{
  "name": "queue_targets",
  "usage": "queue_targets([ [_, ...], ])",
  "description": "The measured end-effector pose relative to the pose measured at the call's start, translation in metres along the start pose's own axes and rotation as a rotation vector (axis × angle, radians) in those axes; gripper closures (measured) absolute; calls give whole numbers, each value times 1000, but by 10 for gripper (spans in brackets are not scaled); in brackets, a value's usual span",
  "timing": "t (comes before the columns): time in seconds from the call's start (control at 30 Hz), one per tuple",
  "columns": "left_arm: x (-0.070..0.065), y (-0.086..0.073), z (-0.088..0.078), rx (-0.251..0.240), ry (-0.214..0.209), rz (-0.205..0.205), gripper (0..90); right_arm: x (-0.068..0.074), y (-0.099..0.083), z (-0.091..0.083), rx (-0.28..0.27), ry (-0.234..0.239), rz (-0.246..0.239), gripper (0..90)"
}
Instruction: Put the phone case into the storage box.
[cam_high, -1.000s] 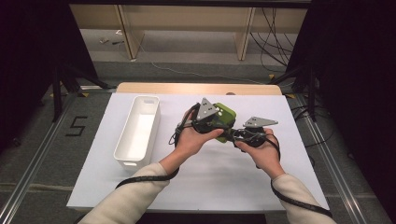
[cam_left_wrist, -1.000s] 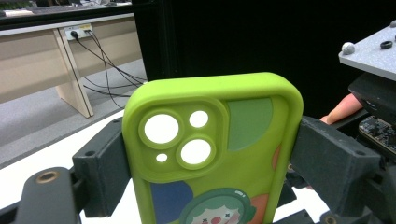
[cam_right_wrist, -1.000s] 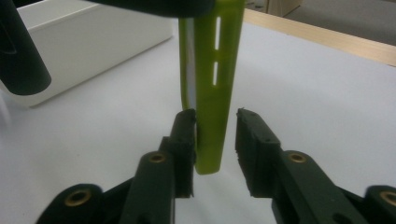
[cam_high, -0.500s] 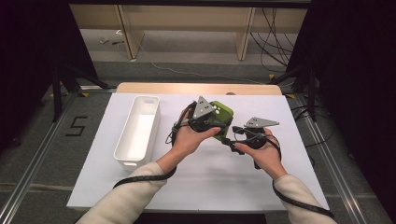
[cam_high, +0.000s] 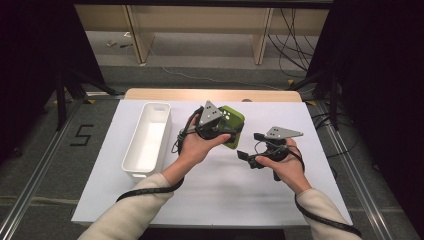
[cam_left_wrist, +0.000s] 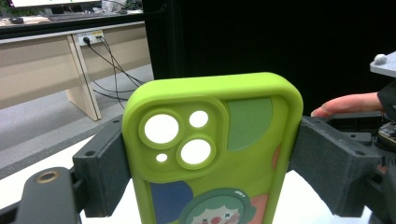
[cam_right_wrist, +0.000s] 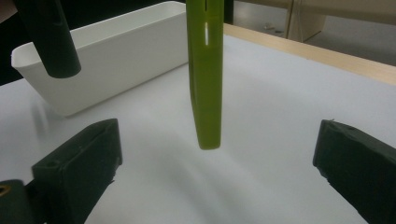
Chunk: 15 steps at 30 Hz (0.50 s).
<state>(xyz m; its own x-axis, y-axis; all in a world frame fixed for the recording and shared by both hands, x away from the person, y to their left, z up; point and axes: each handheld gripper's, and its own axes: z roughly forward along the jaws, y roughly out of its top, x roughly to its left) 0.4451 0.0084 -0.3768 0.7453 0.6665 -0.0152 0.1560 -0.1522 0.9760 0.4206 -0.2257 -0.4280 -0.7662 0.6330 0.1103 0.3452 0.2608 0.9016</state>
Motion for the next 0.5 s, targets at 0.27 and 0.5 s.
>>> queue_targets([
  [0.27,5,1,-7,-3,19,0,167,0,-3,-11,-28,-12,-8,7],
  [0.5,5,2,-14,1,34,-14,167,1,-7,-19,-36,-19,-7,7],
])
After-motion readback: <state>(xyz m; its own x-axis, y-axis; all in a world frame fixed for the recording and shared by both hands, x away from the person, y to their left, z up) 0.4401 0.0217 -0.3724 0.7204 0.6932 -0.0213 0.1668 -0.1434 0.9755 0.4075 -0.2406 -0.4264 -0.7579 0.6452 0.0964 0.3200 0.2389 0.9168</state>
